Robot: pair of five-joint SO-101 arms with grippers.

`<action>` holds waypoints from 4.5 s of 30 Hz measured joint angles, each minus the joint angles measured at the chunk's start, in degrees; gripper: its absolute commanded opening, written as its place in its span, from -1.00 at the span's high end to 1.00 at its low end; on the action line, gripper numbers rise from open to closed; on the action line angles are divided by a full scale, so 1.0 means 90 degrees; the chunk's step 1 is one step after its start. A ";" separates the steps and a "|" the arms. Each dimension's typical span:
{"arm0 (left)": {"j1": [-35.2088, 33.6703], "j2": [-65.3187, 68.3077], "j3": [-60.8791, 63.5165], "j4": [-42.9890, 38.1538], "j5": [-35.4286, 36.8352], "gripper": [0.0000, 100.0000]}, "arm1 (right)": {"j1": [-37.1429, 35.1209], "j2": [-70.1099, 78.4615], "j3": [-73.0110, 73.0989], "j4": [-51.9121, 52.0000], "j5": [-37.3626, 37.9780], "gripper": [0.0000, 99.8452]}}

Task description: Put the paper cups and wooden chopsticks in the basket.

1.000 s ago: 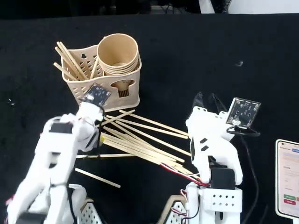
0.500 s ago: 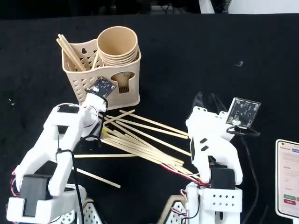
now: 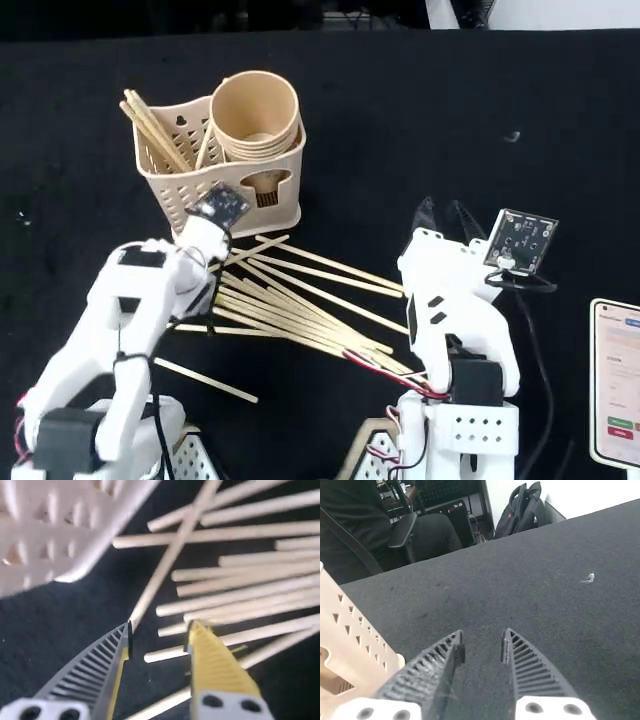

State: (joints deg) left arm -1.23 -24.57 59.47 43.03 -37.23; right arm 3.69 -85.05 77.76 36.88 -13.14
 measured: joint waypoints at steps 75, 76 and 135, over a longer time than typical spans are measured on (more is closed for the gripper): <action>-0.4659 -0.4757 0.0537 0.2090 0.4689 0.54 | -0.6799 0.8791 -0.3136 0.0469 0.3272 0.98; -0.4659 -0.4757 0.0537 0.2090 0.4689 0.54 | -0.6808 0.8791 -0.3136 0.0469 0.3282 0.98; -0.4659 -0.4767 0.2149 -0.0010 0.5128 0.55 | -0.4923 0.8821 -0.6984 -0.4786 0.2344 0.75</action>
State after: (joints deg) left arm -43.16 -67.47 78.81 42.95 8.92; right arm -40.62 -5.67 14.90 -6.20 7.96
